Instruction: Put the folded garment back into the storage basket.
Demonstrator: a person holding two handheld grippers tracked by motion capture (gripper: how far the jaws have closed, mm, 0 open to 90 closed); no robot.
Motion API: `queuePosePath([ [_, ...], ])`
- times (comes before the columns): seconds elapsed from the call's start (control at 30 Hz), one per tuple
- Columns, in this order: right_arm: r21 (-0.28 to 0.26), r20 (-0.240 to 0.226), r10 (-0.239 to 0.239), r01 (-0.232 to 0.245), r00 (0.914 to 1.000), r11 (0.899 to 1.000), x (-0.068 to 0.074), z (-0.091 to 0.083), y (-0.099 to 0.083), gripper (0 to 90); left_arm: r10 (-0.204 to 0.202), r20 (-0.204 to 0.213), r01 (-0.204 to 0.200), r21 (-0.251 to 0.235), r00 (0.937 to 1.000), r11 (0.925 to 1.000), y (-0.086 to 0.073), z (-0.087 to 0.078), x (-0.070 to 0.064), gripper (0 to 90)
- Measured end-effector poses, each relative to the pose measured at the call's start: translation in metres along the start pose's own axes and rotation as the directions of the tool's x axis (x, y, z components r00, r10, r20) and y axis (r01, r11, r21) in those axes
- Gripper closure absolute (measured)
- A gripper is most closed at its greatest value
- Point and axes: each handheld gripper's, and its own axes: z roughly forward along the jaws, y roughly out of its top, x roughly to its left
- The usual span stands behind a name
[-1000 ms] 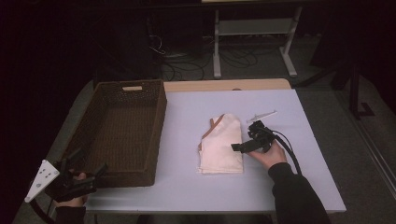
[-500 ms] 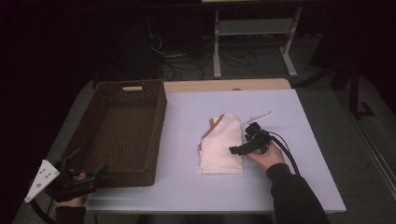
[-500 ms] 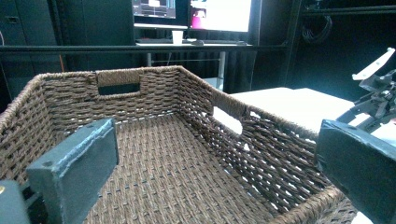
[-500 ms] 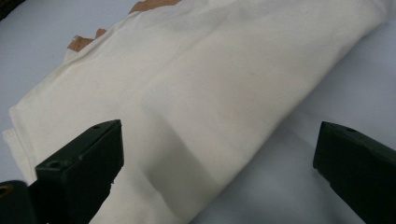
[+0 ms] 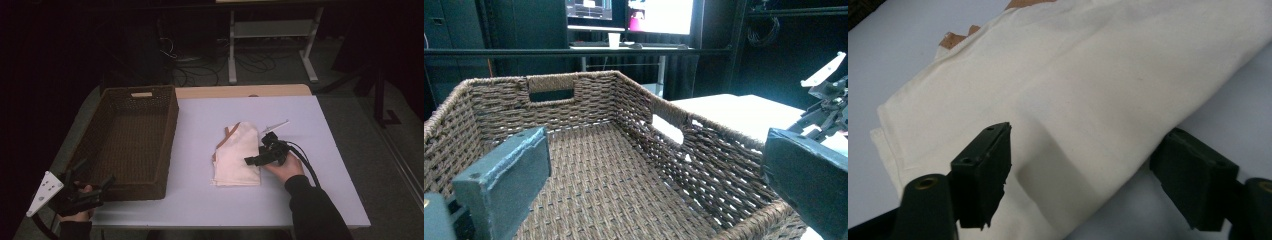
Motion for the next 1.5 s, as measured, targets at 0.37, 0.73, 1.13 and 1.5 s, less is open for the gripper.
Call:
queuePosePath([
  [0.37,-0.027,0.038,0.017,-0.016,0.9991,0.999,-0.0016,-0.003,0.0003,51.0,-0.002,0.003,0.002,-0.001,1.0,1.0,-0.0001,0.0001,0.0001,0.0],
  [0.73,-0.054,0.076,0.057,-0.053,0.9955,0.997,-0.0031,0.001,0.0025,69.3,-0.002,0.005,0.002,-0.003,1.0,1.0,0.0,0.0002,0.0002,0.0],
  [1.13,-0.036,0.109,0.066,-0.062,0.9919,0.997,0.0011,0.0011,0.0068,85.5,-0.001,0.006,0.001,-0.002,1.0,1.0,0.0,0.0003,0.0001,0.0],
  [1.5,-0.053,0.099,0.073,-0.068,0.9924,0.996,0.0026,-0.0042,0.0088,85.6,-0.002,0.01,0.002,-0.003,1.0,1.0,-0.0001,0.0005,0.0003,0.0],
])
